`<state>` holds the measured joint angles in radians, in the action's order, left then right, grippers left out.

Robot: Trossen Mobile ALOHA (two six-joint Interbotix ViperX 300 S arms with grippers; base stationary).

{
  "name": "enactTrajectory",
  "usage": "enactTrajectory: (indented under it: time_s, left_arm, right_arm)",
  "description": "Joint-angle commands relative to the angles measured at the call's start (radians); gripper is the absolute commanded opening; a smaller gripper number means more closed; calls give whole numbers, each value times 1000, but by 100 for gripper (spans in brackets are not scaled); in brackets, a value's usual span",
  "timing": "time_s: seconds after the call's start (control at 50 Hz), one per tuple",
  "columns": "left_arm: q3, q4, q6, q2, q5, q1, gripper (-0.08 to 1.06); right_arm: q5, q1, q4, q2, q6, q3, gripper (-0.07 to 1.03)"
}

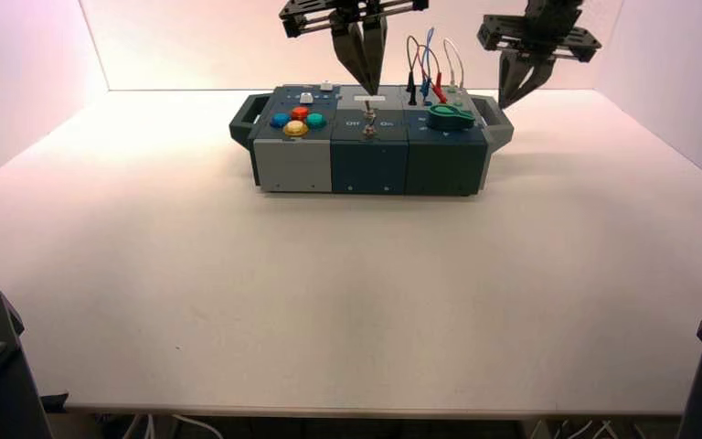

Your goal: Flip the bottom switch off with the left gripper.

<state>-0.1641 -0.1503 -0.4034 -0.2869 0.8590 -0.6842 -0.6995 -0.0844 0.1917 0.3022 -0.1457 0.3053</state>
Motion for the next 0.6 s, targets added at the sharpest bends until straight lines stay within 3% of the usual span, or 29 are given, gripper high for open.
enactTrajectory:
  time_s: [0.02, 0.28, 0.6]
  left_arm:
    - [29, 2, -8, 17, -5, -3, -3]
    - [52, 2, -3, 2, -5, -3, -3]
    - [58, 2, -3, -21, 2, -17, -3]
  right_arm:
    - [-11, -15, 11, 6, -9, -64, -2]
    - [-51, -26, 14, 46, -8, -138, -2]
    - [-41, -41, 12, 94, -8, -133, -2]
